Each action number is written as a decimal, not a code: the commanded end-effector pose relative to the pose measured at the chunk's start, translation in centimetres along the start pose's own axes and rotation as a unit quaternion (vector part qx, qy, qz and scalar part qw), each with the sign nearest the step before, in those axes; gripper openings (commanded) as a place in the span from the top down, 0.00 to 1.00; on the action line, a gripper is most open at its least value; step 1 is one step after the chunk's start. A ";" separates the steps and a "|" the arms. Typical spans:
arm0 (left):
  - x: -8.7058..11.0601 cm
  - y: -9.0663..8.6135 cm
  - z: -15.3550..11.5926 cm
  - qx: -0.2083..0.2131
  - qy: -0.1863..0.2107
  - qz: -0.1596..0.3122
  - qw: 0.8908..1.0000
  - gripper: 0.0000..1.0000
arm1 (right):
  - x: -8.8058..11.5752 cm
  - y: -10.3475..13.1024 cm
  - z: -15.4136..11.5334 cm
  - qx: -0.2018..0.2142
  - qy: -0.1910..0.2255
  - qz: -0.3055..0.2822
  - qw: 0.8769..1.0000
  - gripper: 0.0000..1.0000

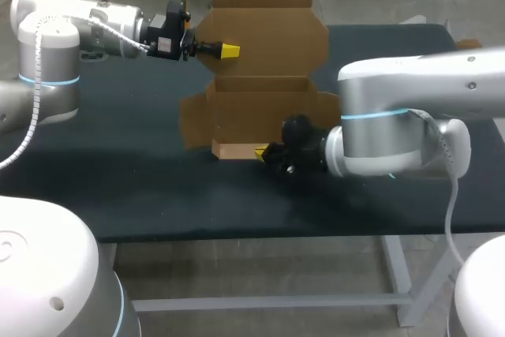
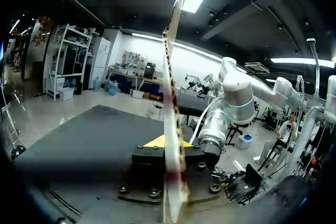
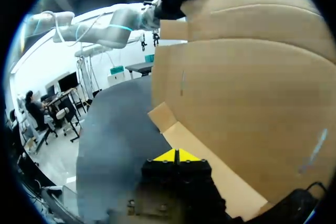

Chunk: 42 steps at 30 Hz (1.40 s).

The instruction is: Assemble the packaging by folding the flat box into shape, placing the metal phone stand inside, and closing the box properly

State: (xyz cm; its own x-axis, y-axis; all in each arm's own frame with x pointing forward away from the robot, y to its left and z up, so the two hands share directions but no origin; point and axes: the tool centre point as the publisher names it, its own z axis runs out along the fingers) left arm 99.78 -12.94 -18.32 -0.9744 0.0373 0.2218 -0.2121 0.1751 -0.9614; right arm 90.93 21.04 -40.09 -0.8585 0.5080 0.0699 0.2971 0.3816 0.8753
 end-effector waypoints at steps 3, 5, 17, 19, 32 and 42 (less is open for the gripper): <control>-0.1 0.0 -0.1 -0.001 0.002 0.000 1.000 1.00 | -0.3 -0.4 2.6 0.003 -0.006 0.006 1.000 1.00; -0.1 0.0 -0.1 -0.001 0.002 0.000 1.000 1.00 | -0.4 -0.6 2.9 0.004 -0.007 0.008 1.000 1.00; -0.1 0.0 -0.1 -0.001 0.002 0.000 1.000 1.00 | -0.8 -1.2 3.4 0.002 -0.014 0.014 1.000 1.00; -0.1 0.0 -0.1 -0.001 0.002 0.000 1.000 1.00 | -0.8 -1.3 3.5 0.002 -0.014 0.016 1.000 1.00; 0.2 0.4 0.0 -0.002 0.007 0.001 1.000 1.00 | -0.9 -1.7 3.8 0.003 -0.015 0.020 1.000 1.00; 0.5 0.7 0.1 -0.006 0.011 0.004 1.000 1.00 | -1.0 -2.0 4.0 0.004 -0.018 0.024 1.000 1.00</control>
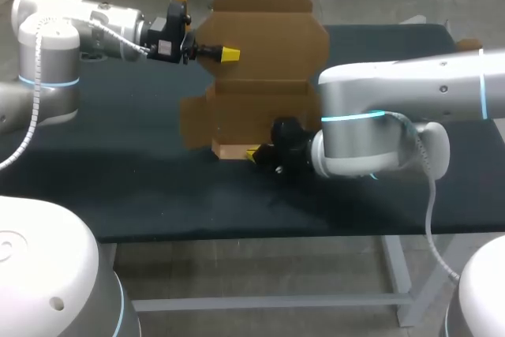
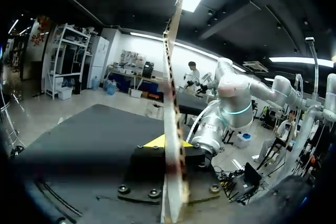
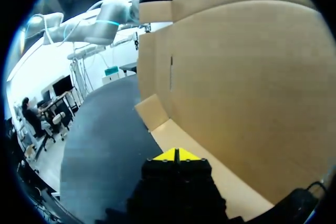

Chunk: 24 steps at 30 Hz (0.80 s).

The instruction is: Assemble the packaging by folding the flat box into shape, placing the metal phone stand inside, and closing the box properly

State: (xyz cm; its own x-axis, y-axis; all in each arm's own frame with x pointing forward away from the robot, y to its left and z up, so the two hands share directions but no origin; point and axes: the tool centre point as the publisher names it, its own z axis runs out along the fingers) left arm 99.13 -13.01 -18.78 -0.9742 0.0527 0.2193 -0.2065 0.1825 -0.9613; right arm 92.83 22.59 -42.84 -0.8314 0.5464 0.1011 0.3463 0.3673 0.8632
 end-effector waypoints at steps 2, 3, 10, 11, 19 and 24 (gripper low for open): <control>0.1 0.2 0.0 -0.006 0.004 0.004 1.000 1.00 | 0.0 -0.7 0.7 -0.004 -0.005 -0.001 1.000 1.00; 0.1 0.3 0.0 -0.009 0.005 0.007 1.000 1.00 | 0.0 -0.7 0.7 -0.004 -0.005 -0.001 1.000 1.00; 0.7 0.6 0.3 -0.021 0.009 0.016 1.000 1.00 | 0.0 -0.7 0.7 -0.004 -0.005 -0.001 1.000 1.00; 0.8 0.7 0.3 -0.022 0.009 0.016 1.000 1.00 | 0.0 -0.7 0.7 -0.004 -0.005 -0.001 1.000 1.00; 1.9 1.3 0.4 -0.028 0.012 0.025 0.999 1.00 | 0.0 -0.7 0.7 -0.004 -0.005 -0.001 1.000 1.00; 2.5 1.8 0.5 -0.029 0.014 0.028 0.999 1.00 | 0.0 -0.7 0.7 -0.004 -0.005 -0.001 1.000 1.00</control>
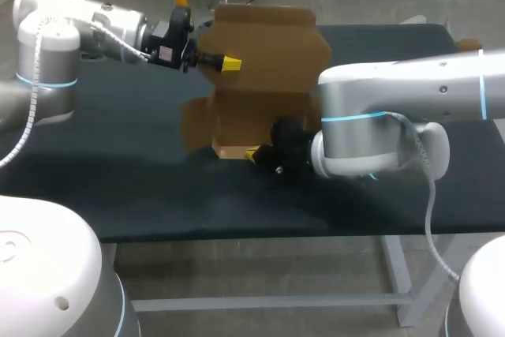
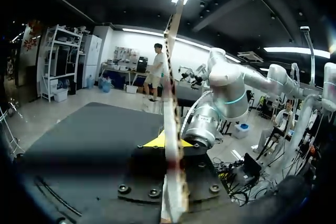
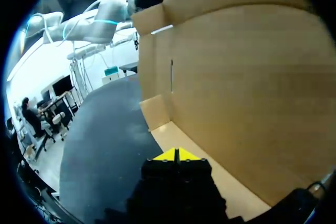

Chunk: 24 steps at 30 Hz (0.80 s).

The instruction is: Assemble the packaging by folding the flat box into shape, placing the metal phone stand inside, and closing the box properly

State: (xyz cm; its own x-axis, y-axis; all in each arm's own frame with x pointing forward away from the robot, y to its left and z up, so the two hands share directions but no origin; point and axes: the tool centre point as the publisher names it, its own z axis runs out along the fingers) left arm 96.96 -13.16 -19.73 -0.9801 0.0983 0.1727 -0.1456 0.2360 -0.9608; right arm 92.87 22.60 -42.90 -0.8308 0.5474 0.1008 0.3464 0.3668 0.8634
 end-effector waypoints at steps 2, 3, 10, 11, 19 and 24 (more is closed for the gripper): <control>1.0 0.7 0.1 0.000 -0.004 0.000 1.000 1.00 | 0.0 -0.7 0.6 -0.004 -0.004 -0.001 1.000 1.00; 1.2 0.8 0.1 -0.001 -0.005 -0.001 1.000 1.00 | 0.0 -0.7 0.6 -0.004 -0.004 -0.001 1.000 1.00; 2.1 1.5 0.3 -0.002 -0.006 -0.006 1.000 1.00 | 0.0 -0.7 0.6 -0.004 -0.004 -0.001 1.000 1.00; 2.3 1.6 0.3 -0.002 -0.006 -0.007 1.000 1.00 | 0.0 -0.7 0.6 -0.004 -0.004 -0.001 1.000 1.00; 3.2 2.2 0.7 0.001 -0.006 -0.011 1.000 1.00 | 0.0 -0.7 0.6 -0.004 -0.004 -0.001 1.000 1.00; 3.6 2.5 0.9 0.000 -0.007 -0.012 1.000 1.00 | 0.0 -0.7 0.6 -0.004 -0.004 -0.001 1.000 1.00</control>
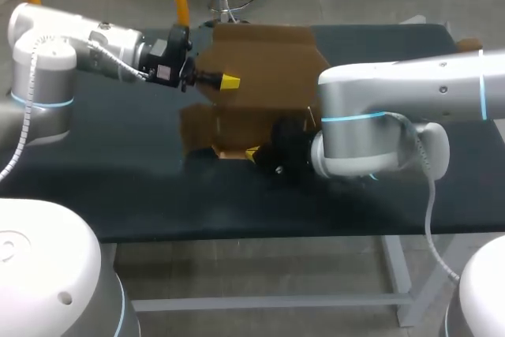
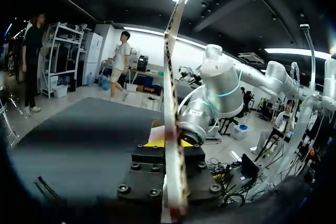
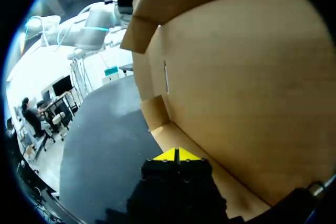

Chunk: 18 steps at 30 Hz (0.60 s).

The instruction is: Assemble the packaging by folding the flat box into shape, placing the metal phone stand inside, and closing the box properly

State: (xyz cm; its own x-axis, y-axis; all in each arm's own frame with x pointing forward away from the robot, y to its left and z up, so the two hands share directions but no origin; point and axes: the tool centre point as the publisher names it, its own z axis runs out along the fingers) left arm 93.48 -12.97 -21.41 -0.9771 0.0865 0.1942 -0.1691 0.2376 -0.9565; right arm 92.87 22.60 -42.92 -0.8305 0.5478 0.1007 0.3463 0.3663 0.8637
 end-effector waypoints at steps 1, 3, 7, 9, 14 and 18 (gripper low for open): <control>0.4 0.4 0.2 0.000 -0.004 0.000 1.000 1.00 | 0.1 -0.6 0.6 -0.004 -0.004 -0.001 1.000 1.00; 0.5 0.4 0.3 -0.001 -0.005 -0.001 1.000 1.00 | 0.1 -0.6 0.6 -0.004 -0.004 -0.001 1.000 1.00; 0.5 0.7 0.3 0.000 -0.006 -0.005 1.000 1.00 | 0.1 -0.6 0.6 -0.004 -0.004 -0.001 1.000 1.00; 0.5 0.9 0.4 0.000 -0.007 -0.007 1.000 1.00 | 0.1 -0.6 0.6 -0.004 -0.004 -0.001 1.000 1.00; 0.6 1.2 0.4 0.000 -0.007 -0.012 1.000 1.00 | 0.1 -0.6 0.6 -0.004 -0.004 -0.001 1.000 1.00; 0.6 1.6 0.5 0.001 -0.007 -0.016 1.000 1.00 | 0.1 -0.6 0.6 -0.004 -0.004 -0.001 1.000 1.00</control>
State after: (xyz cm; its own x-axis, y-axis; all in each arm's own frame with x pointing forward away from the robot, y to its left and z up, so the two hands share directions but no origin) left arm 92.64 -12.95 -22.44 -0.9731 0.0661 0.2207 -0.1991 0.2405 -0.9500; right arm 92.87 22.60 -42.93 -0.8304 0.5480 0.1006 0.3461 0.3659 0.8639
